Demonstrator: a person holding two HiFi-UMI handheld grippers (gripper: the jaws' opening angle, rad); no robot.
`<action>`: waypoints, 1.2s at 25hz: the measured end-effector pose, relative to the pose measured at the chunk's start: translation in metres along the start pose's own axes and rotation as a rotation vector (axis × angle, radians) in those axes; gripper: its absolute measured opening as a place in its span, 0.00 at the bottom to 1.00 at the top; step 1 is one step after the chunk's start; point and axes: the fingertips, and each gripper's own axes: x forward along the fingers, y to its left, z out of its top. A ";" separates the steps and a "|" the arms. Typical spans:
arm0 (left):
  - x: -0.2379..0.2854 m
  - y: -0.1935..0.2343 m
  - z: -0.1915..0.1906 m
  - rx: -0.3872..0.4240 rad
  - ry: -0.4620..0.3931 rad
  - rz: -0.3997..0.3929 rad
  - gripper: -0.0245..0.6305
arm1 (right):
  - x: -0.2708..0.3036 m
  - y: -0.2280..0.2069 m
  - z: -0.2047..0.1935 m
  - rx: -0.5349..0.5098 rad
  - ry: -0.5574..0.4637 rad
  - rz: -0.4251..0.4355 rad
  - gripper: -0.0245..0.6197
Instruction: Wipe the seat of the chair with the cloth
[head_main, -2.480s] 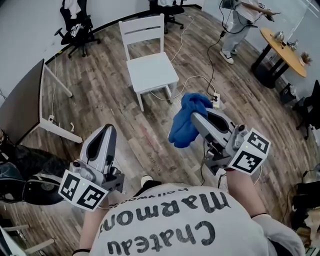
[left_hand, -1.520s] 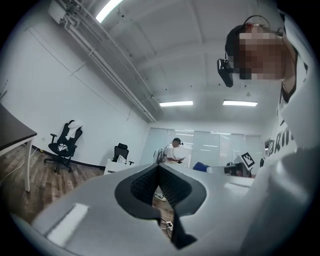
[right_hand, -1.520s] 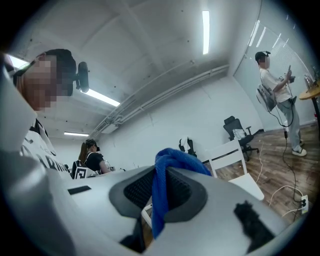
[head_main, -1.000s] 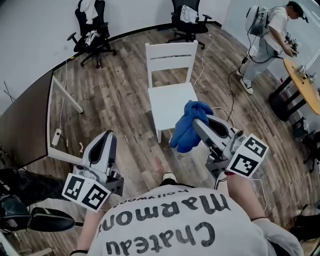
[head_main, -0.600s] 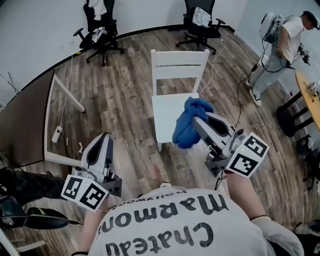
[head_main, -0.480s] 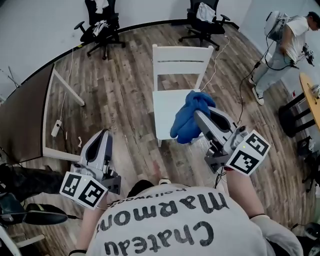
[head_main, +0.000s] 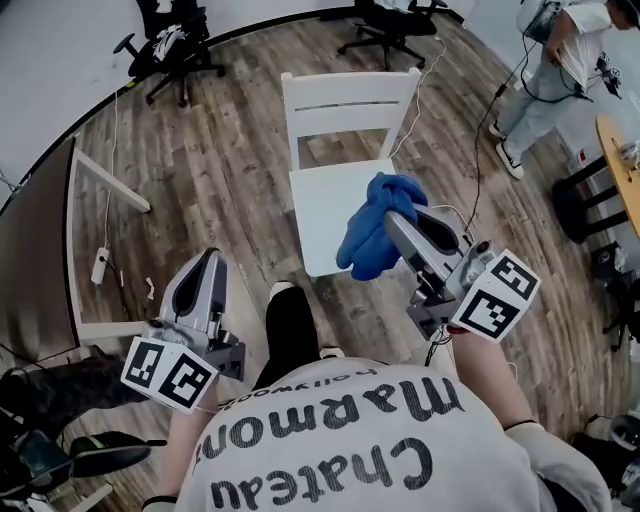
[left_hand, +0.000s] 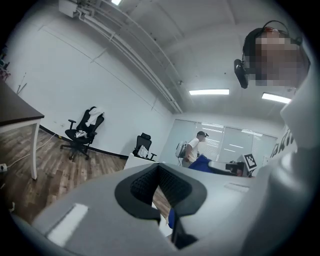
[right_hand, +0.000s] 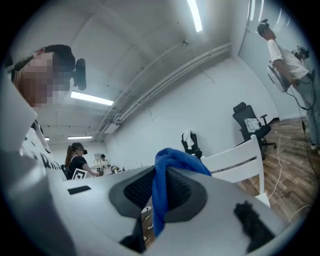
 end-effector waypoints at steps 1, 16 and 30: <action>0.012 0.003 0.002 -0.007 0.003 -0.020 0.05 | 0.004 -0.006 0.000 0.004 0.007 -0.018 0.12; 0.159 0.061 0.050 -0.034 0.198 -0.410 0.05 | 0.117 -0.077 0.034 0.042 -0.023 -0.258 0.12; 0.221 0.126 -0.049 0.038 0.382 -0.451 0.05 | 0.185 -0.153 -0.053 0.223 0.056 -0.450 0.12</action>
